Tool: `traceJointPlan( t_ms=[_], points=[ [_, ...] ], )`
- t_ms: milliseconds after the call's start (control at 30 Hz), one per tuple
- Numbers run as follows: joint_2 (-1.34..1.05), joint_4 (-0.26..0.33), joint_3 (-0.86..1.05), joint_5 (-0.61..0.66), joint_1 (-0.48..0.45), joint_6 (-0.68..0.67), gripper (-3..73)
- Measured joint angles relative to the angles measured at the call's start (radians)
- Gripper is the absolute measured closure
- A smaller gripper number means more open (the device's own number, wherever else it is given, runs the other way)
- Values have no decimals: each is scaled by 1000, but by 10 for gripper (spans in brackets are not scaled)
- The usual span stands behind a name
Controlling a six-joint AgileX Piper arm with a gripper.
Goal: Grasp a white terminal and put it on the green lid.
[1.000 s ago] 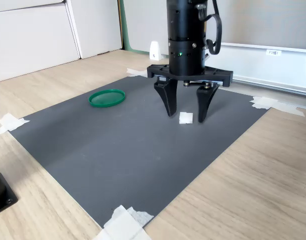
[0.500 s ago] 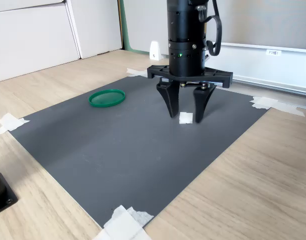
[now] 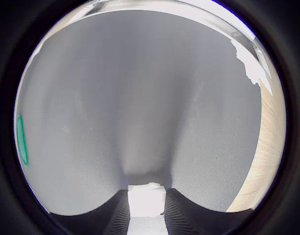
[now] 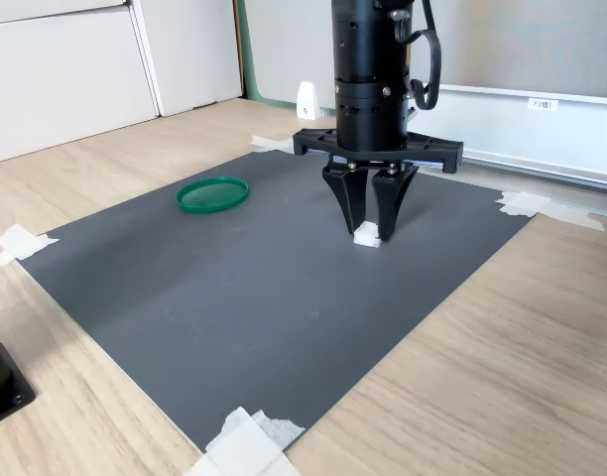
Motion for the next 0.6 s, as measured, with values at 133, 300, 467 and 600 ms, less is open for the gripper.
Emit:
traceJointPlan(
  t_ms=[133,300,467,600],
  points=[
    [0,-3,0,1,0,-1,427],
    [0,-3,0,4,0,-20,368],
    [0,-4,0,9,0,-18,190],
    [0,-5,0,9,0,-5,86]
  ],
)
